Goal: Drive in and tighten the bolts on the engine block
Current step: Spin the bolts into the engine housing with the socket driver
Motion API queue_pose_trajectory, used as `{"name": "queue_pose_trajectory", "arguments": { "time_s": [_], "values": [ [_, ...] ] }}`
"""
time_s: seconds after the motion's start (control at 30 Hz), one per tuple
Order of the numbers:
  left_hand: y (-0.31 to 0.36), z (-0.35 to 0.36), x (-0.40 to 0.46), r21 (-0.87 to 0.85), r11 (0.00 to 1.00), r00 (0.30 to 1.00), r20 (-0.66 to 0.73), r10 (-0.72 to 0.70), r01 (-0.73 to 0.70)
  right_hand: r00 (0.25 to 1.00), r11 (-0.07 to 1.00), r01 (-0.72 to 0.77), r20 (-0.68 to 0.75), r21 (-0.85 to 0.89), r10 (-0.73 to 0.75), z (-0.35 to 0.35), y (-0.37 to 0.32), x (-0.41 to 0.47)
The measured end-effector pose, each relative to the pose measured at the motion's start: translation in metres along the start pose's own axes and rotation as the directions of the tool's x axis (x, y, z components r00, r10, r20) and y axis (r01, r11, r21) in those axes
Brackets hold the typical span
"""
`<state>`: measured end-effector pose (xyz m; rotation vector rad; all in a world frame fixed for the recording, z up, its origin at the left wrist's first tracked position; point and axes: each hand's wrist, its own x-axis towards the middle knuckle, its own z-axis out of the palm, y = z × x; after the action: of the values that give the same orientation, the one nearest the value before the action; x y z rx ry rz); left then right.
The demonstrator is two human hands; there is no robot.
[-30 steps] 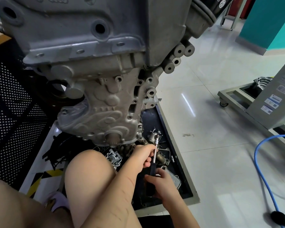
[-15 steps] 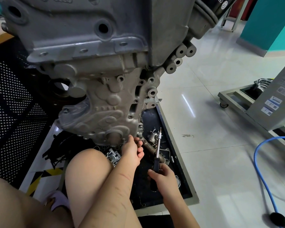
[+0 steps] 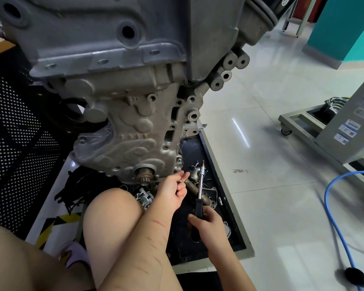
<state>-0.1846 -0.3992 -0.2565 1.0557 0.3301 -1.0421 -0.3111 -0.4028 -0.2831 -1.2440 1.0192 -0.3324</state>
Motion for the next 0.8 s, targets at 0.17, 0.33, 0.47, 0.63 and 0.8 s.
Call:
{"name": "queue_pose_trajectory", "arguments": {
  "time_s": [0.17,0.33,0.47,0.63,0.8],
  "values": [
    [0.0,-0.002,0.002,0.024,0.999,0.999,-0.029,0.043,-0.043,1.0,1.0,0.011,0.004,-0.008,-0.011,-0.001,-0.001,0.0],
    [0.001,-0.004,0.002,-0.039,0.998,0.998,-0.044,0.04,-0.042,1.0,0.999,0.012,0.022,-0.035,-0.012,-0.002,-0.002,-0.001],
    [0.005,-0.004,0.002,-0.17,0.984,0.998,-0.055,0.038,-0.047,0.997,0.993,0.021,0.073,-0.12,-0.012,-0.008,-0.003,0.0],
    [0.011,-0.003,-0.003,-0.261,0.965,0.999,-0.041,-0.004,-0.007,0.997,0.966,0.053,0.07,-0.253,-0.036,-0.013,-0.004,0.004],
    [0.01,-0.004,-0.003,-0.237,0.972,0.997,-0.08,-0.008,-0.011,0.998,0.959,0.067,0.022,-0.275,-0.063,-0.015,-0.003,0.006]
  ]
}}
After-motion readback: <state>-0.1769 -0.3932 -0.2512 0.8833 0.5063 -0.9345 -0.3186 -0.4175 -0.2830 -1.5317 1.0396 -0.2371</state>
